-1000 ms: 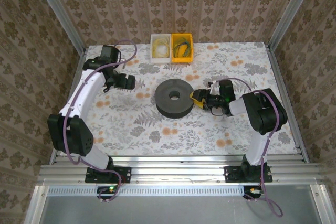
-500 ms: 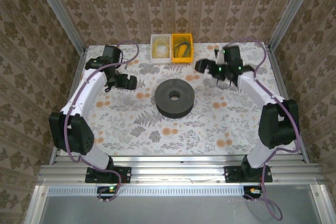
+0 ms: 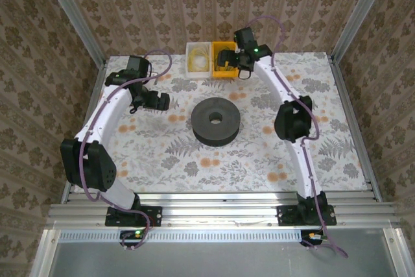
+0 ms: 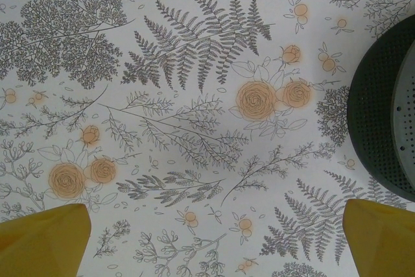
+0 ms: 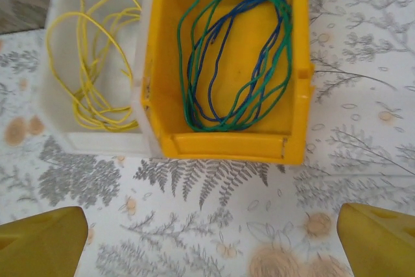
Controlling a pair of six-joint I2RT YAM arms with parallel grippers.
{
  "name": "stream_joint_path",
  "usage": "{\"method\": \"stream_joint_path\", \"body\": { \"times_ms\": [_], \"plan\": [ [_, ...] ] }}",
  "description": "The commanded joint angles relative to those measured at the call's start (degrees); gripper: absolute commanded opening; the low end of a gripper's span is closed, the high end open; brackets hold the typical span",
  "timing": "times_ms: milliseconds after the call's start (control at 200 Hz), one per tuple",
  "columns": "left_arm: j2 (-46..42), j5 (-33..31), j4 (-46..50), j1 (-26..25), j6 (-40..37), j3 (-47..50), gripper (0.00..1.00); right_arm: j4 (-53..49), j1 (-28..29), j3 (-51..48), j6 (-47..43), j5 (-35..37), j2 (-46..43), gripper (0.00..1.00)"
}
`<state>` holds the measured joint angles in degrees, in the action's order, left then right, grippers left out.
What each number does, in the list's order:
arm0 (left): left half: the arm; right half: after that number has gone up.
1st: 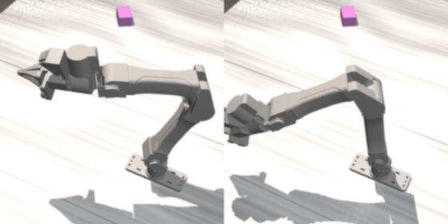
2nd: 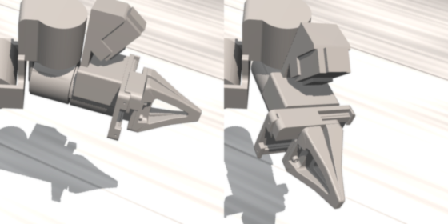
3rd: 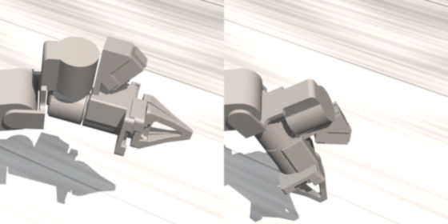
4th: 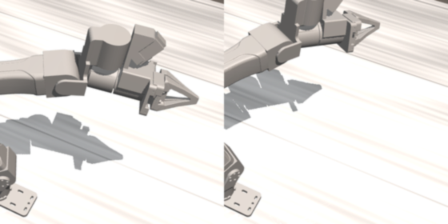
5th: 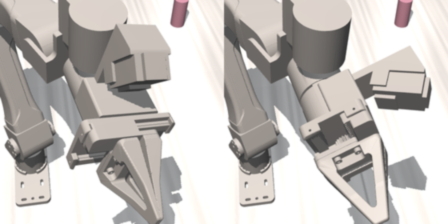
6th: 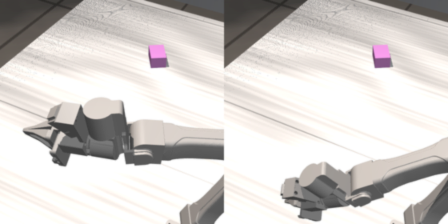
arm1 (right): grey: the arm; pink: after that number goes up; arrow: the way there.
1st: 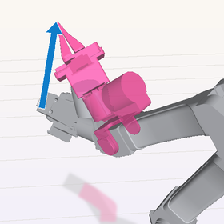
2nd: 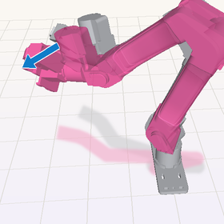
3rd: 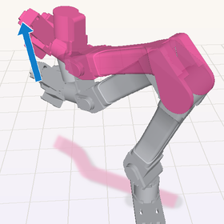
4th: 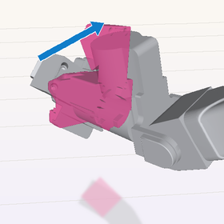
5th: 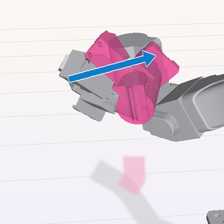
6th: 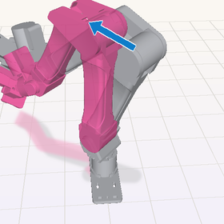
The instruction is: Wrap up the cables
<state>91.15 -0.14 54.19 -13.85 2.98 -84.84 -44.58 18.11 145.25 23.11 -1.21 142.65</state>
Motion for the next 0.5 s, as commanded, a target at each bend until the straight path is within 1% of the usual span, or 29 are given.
{"method": "stream_joint_path", "body": {
  "times_ms": [0, 80, 205, 310, 495],
  "plan": [
    [1.15, 0.62, -0.09, -0.13, -0.26, -1.93, 1.0, -5.49, 0.32, 12.11, 0.78, 0.7, 6.62, 1.0],
    [1.83, 1.04, -0.32, -0.05, -0.41, -1.95, 1.0, -1.14, -0.07, 12.95, 1.76, -2.94, 9.16, 0.98],
    [2.95, 1.6, -0.71, 0.05, -0.59, -1.98, 1.0, 0.8, -0.79, 12.95, 3.38, -3.17, 11.46, 0.94],
    [3.49, 1.83, -0.87, 0.18, -0.75, -1.88, 1.0, 2.04, -0.9, 12.91, 3.47, -3.31, 12.7, 0.93],
    [4.29, 2.33, -1.2, 0.31, -0.83, -2.0, 1.0, 7.0, -0.91, 13.07, 5.5, -6.96, 15.08, 0.9]
  ]
}}
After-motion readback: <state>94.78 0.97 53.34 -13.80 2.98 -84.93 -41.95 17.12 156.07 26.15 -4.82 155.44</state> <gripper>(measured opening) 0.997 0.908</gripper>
